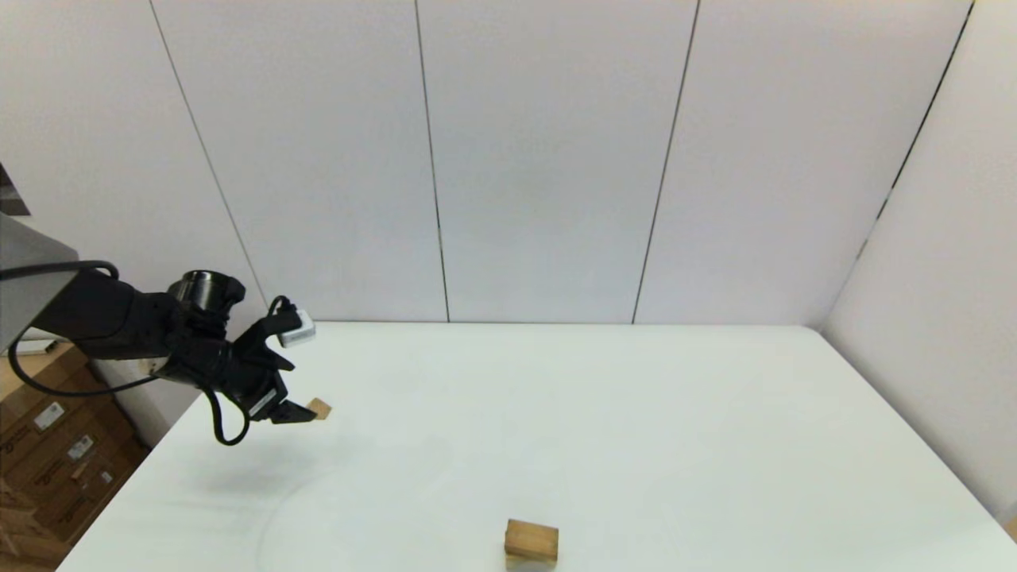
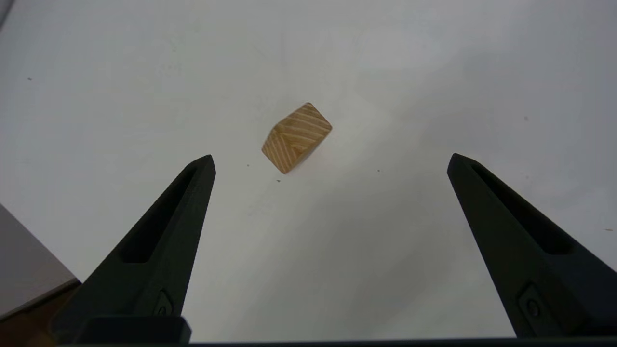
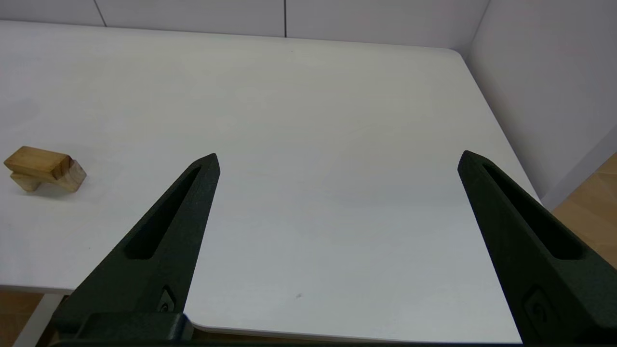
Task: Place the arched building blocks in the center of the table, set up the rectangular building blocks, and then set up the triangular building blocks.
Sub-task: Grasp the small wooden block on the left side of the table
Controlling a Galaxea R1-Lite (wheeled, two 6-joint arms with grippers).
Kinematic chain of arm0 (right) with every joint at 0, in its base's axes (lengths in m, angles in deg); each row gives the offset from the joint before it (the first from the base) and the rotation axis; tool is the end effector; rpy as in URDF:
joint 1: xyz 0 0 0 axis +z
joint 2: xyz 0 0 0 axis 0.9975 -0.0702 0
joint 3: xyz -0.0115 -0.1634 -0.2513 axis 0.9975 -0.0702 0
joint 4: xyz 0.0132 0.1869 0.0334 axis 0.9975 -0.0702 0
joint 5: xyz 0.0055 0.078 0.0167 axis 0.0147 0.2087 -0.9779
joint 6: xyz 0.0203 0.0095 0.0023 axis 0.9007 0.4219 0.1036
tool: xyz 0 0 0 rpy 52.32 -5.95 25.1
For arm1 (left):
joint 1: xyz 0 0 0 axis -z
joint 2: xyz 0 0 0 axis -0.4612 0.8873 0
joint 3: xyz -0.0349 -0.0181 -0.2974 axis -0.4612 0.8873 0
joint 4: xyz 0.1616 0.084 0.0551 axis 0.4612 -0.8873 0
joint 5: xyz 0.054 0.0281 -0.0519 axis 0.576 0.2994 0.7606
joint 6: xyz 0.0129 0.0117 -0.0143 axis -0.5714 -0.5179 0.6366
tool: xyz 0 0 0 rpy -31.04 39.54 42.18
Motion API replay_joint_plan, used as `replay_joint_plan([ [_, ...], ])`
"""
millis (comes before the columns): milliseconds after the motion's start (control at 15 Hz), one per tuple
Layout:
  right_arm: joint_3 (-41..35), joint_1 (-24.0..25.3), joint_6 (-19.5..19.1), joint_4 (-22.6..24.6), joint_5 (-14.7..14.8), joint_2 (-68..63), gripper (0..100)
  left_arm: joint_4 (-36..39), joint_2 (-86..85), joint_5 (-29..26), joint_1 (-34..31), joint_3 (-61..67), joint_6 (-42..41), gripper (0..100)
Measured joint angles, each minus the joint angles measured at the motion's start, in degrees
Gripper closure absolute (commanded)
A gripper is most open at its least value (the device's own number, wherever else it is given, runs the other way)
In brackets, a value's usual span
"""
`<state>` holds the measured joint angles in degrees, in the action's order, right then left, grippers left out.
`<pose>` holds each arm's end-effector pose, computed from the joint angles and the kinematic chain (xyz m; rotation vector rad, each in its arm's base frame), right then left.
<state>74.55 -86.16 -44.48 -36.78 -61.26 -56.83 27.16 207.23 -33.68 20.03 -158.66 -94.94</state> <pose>-0.0299 0.0004 0.0759 -0.0457 0.1215 0.0160 0.3784 0.0408 0.0575 0.5780 0.8336 -0.6958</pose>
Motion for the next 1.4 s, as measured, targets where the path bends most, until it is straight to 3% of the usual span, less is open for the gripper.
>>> replay_joint_plan([
  [600,0.0,0.0,0.0,0.0,0.0,0.0,0,-1.6,-0.1,0.3,0.7,-1.7,-3.0,0],
  [1000,0.0,0.0,0.0,0.0,0.0,0.0,0,-19.1,1.7,0.2,0.4,-13.4,-8.5,0],
  [1400,0.0,0.0,0.0,0.0,0.0,0.0,0,-21.2,8.5,0.2,-0.1,-18.6,-11.1,0],
])
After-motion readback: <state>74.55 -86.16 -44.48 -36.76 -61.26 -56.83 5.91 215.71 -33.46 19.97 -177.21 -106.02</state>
